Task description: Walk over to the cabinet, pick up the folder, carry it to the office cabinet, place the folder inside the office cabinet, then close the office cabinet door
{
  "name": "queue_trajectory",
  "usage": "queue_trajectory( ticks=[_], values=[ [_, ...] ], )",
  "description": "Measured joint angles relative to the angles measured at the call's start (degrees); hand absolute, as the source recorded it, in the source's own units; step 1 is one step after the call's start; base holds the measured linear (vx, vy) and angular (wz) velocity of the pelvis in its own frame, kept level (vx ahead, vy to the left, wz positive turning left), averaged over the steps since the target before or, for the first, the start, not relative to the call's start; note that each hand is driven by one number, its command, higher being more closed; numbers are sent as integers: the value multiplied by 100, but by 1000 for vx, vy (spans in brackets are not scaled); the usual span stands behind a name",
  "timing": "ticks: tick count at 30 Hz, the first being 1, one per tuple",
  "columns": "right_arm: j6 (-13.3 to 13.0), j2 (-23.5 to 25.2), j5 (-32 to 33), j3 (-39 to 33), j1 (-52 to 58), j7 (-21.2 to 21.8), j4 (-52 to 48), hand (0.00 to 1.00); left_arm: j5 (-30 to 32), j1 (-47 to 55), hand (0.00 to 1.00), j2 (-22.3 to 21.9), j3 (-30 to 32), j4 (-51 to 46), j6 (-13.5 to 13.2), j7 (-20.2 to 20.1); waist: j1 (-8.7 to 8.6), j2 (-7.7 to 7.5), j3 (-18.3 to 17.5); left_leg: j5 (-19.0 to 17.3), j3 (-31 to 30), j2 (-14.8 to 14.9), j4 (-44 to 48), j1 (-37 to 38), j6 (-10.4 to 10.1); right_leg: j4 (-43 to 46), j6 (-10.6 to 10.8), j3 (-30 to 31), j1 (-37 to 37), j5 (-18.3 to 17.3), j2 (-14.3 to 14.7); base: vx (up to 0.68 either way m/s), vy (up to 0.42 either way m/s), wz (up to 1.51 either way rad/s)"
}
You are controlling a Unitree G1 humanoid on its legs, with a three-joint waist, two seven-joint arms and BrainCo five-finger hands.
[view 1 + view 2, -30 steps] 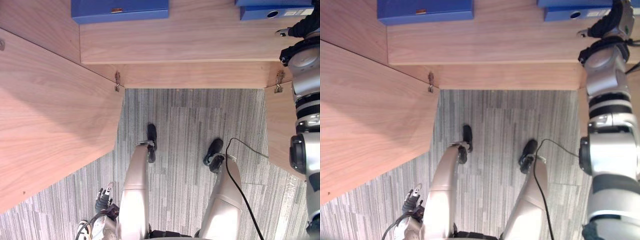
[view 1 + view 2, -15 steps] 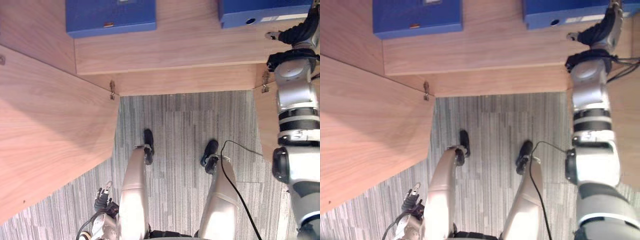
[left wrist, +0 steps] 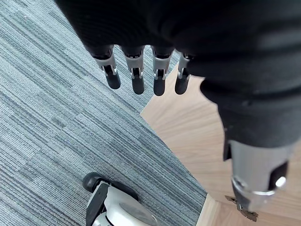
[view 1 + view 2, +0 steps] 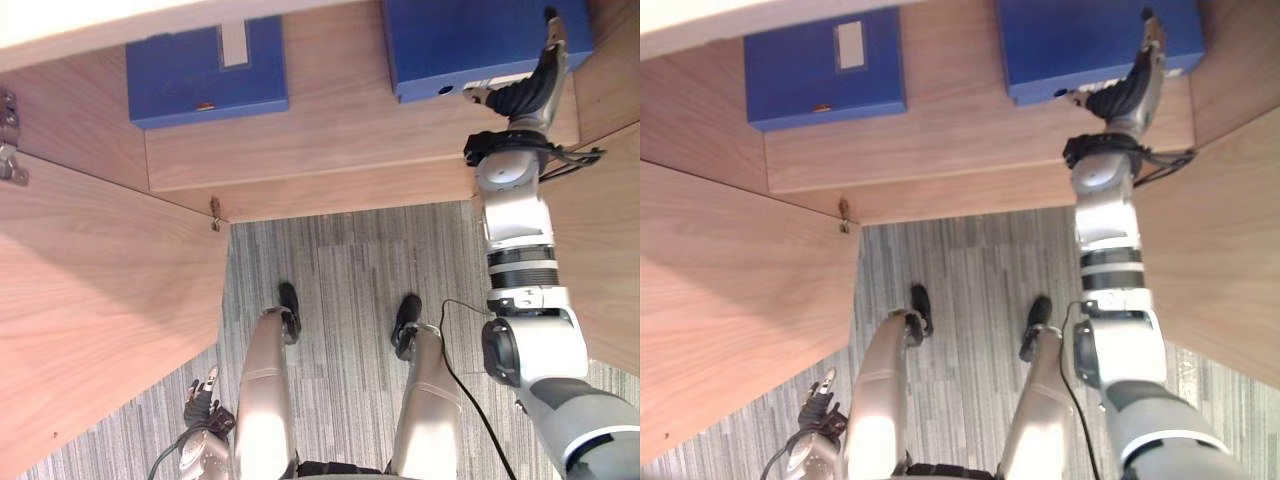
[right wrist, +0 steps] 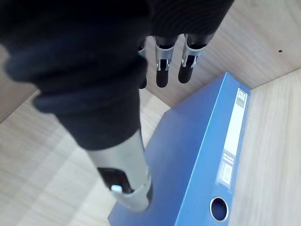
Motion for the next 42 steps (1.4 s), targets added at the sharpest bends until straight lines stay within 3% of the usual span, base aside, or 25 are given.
queue_trajectory(
  ticks=[5, 10, 15, 16, 18, 23, 27, 34, 42],
  values=[
    [-8, 486, -199, -5, 506, 3, 63, 0, 80, 89, 0, 64, 64, 38, 40, 1, 6, -175, -5, -26, 10, 126, -162, 375, -56, -321, -29, -72, 446, 50, 148, 51, 34, -7],
    [-175, 1532, -164, -15, 1672, 173, 864, 0, 181, 78, 0, 108, 126, 53, 70, 5, -45, -367, -50, -148, 80, 257, -407, 1333, -166, -776, -22, -132, 1451, 56, 324, 103, 51, -6],
    [-494, 2514, 487, -251, 3109, 543, 1870, 0, 415, 82, 0, 171, 354, 134, 180, 11, -87, -677, -332, -71, 219, 270, -1073, 2363, -306, -1440, -36, -237, 2447, 111, 434, 97, -25, 1],
    [-577, 2688, 750, -466, 3554, 676, 2170, 0, 511, 84, 0, 162, 448, 240, 213, 14, -103, -749, -603, -28, 243, 263, -1283, 2505, -343, -1673, -29, -289, 2594, 162, 470, 152, -33, 5],
    [-606, 2621, 1116, -969, 3856, 843, 2813, 0, 610, 45, 0, 91, 538, 342, 284, 21, -139, -792, -902, 51, 272, 238, -1601, 2725, -387, -2037, -38, -378, 2898, 237, 524, 172, -22, 9],
    [-911, 2371, 2097, -2392, 5314, 912, 2940, 0, 1234, 120, 0, -147, 1280, 734, 439, 48, -211, -831, -1896, 197, 401, 142, -2389, 3513, -521, -2740, 7, -536, 3644, 337, 571, 201, -8, 4],
    [-916, 2491, 2610, -3268, 6103, 1064, 3044, 0, 1360, 271, 0, -312, 1813, 822, 549, 33, -325, -806, -2434, 405, 658, 64, -3151, 4226, -602, -3017, 10, -530, 4035, 339, 564, 159, -25, -13],
    [-904, 2474, 2966, -3557, 6403, 1370, 3201, 0, 1407, 490, 0, -378, 2013, 930, 632, -30, -384, -772, -2617, 910, 995, -183, -4310, 5103, -600, -3096, 16, -386, 4236, 345, 512, 22, 29, -10],
    [-934, 2476, 3314, -3039, 6309, 1345, 2942, 0, 1441, 661, 0, -400, 2011, 1011, 660, -84, -362, -697, -2513, 864, 1641, -368, -4560, 5761, -490, -2866, -33, -155, 4286, 402, 413, -33, 52, -35]
  ],
)
